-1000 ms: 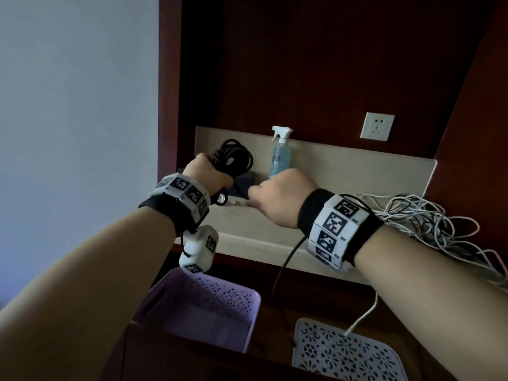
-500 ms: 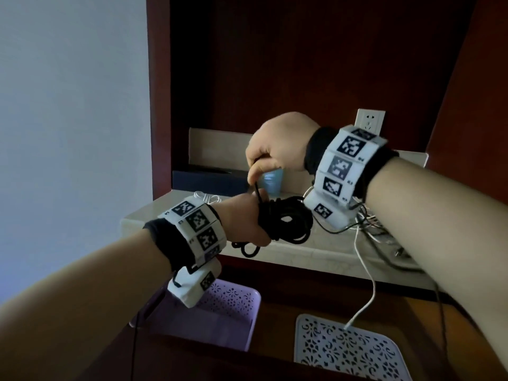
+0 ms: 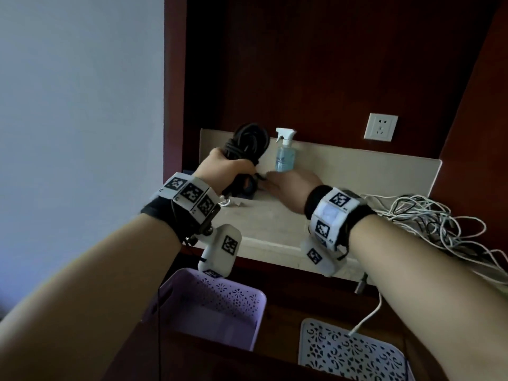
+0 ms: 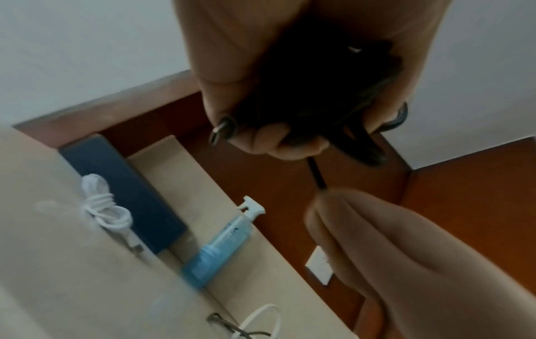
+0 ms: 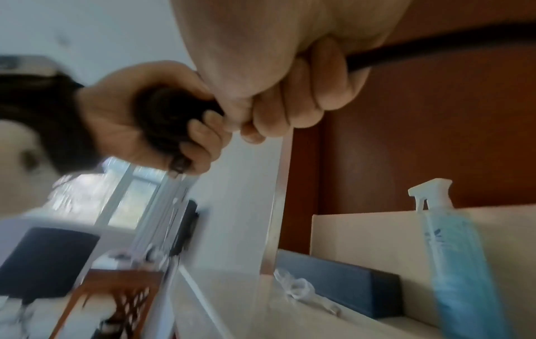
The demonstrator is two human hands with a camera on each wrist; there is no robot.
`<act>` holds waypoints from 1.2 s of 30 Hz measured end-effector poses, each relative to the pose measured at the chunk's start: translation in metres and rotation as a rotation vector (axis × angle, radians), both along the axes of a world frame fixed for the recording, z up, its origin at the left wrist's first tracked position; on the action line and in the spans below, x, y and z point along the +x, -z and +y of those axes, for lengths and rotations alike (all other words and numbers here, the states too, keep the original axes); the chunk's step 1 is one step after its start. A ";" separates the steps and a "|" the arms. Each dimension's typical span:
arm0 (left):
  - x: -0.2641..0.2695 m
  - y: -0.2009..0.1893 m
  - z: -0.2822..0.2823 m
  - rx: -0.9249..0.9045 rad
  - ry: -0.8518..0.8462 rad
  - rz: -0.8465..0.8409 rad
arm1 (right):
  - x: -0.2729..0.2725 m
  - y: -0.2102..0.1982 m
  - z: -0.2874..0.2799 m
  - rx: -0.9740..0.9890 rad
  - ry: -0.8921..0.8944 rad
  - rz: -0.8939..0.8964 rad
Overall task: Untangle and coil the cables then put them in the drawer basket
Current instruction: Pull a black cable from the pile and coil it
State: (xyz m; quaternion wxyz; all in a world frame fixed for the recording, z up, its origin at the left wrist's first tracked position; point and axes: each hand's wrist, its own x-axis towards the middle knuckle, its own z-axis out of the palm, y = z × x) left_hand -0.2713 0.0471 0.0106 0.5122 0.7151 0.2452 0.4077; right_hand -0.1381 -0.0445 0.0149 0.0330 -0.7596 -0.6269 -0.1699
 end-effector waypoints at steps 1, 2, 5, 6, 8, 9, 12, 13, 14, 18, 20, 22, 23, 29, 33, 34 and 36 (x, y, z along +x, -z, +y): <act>0.001 0.003 0.007 0.007 -0.057 0.030 | 0.000 0.004 -0.003 -0.039 0.000 -0.097; 0.003 0.006 0.014 0.031 -0.118 0.072 | -0.001 0.007 -0.006 -0.065 -0.024 -0.205; 0.009 0.016 0.024 0.104 -0.226 0.228 | -0.012 0.006 -0.019 -0.077 -0.153 -0.519; 0.012 0.017 0.022 0.131 -0.234 0.284 | -0.016 0.003 -0.023 -0.086 -0.197 -0.607; 0.019 0.019 0.018 0.202 -0.206 0.421 | -0.024 -0.006 -0.028 -0.115 -0.267 -0.737; 0.021 0.020 0.015 0.250 -0.174 0.493 | -0.026 -0.012 -0.031 -0.122 -0.297 -0.767; 0.028 0.021 0.002 0.441 -0.031 0.690 | -0.030 -0.028 -0.036 -0.126 -0.337 -0.752; 0.028 0.020 -0.003 0.494 0.041 0.770 | -0.030 -0.032 -0.037 -0.132 -0.351 -0.722; 0.028 0.018 -0.007 0.544 0.103 0.834 | -0.030 -0.035 -0.038 -0.138 -0.369 -0.694; 0.018 0.016 -0.015 0.606 0.246 0.867 | -0.014 -0.047 -0.034 -0.101 -0.412 -0.562; 0.017 0.017 -0.019 0.649 0.261 0.854 | -0.003 -0.051 -0.031 -0.113 -0.390 -0.441; 0.018 0.016 -0.021 0.686 0.228 0.849 | 0.002 -0.050 -0.028 -0.113 -0.369 -0.332; 0.019 0.015 -0.022 0.683 0.211 0.824 | 0.004 -0.048 -0.027 -0.099 -0.342 -0.306; 0.013 0.004 -0.021 0.597 0.134 0.728 | 0.017 -0.035 -0.024 0.079 -0.154 -0.030; 0.012 0.001 -0.020 0.637 0.119 0.760 | 0.019 -0.027 -0.021 0.057 -0.151 0.155; 0.013 0.002 -0.020 0.639 0.128 0.758 | 0.020 -0.025 -0.021 0.056 -0.158 0.205; 0.015 0.004 -0.022 0.650 0.139 0.730 | 0.021 -0.022 -0.024 0.099 -0.216 0.311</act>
